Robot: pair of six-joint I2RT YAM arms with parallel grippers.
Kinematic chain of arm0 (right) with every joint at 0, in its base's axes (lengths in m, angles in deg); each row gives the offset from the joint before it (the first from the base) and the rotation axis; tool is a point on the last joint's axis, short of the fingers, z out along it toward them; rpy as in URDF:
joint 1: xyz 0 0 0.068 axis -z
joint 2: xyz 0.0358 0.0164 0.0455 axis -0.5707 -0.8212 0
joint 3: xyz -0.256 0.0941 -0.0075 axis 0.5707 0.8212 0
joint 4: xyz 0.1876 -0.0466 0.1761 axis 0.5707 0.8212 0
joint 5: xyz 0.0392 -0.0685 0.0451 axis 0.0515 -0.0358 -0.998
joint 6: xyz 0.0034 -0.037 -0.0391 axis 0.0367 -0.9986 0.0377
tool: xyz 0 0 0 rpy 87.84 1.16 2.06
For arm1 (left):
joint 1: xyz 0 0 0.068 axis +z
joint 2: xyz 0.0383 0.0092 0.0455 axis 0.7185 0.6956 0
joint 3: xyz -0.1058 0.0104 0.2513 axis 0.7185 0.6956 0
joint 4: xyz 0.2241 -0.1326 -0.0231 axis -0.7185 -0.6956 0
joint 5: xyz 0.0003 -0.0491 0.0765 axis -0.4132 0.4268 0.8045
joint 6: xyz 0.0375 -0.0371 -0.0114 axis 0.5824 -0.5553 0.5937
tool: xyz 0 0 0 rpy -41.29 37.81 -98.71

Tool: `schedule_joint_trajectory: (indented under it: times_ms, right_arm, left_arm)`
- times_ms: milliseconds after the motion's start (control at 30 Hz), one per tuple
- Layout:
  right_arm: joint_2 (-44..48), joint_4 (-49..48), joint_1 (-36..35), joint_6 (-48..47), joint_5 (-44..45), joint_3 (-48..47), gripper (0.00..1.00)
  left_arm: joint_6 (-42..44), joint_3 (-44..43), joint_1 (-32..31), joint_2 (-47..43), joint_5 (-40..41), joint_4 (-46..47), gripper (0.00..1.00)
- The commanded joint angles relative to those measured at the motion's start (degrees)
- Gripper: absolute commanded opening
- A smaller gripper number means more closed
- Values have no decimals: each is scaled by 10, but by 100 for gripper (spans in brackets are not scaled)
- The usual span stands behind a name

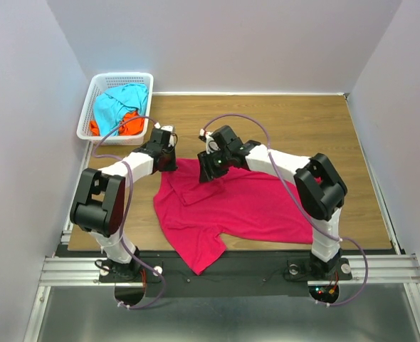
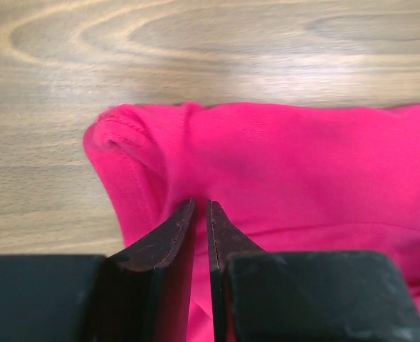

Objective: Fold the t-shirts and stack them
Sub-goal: Fold the tshirt

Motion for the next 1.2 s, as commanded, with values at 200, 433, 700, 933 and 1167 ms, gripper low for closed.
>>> schedule_joint_trajectory:
  times_ms: [200,433,700,933,1167]
  right_arm:
    - [-39,5,-9,-15,-12,-22,49]
    - [-24,17,-14,-22,-33,5,49]
    - [13,37,-26,-28,-45,45,48]
    - [53,44,-34,-30,-47,77,48]
    - [66,48,-36,-43,-57,121,48]
  left_arm:
    - [4,-4,44,24,15,40,22]
    - [-3,-1,46,47,-9,49,22]
    - [-5,1,47,47,-17,48,22]
    - [-8,0,47,48,-20,49,22]
    - [-8,1,48,47,-19,48,22]
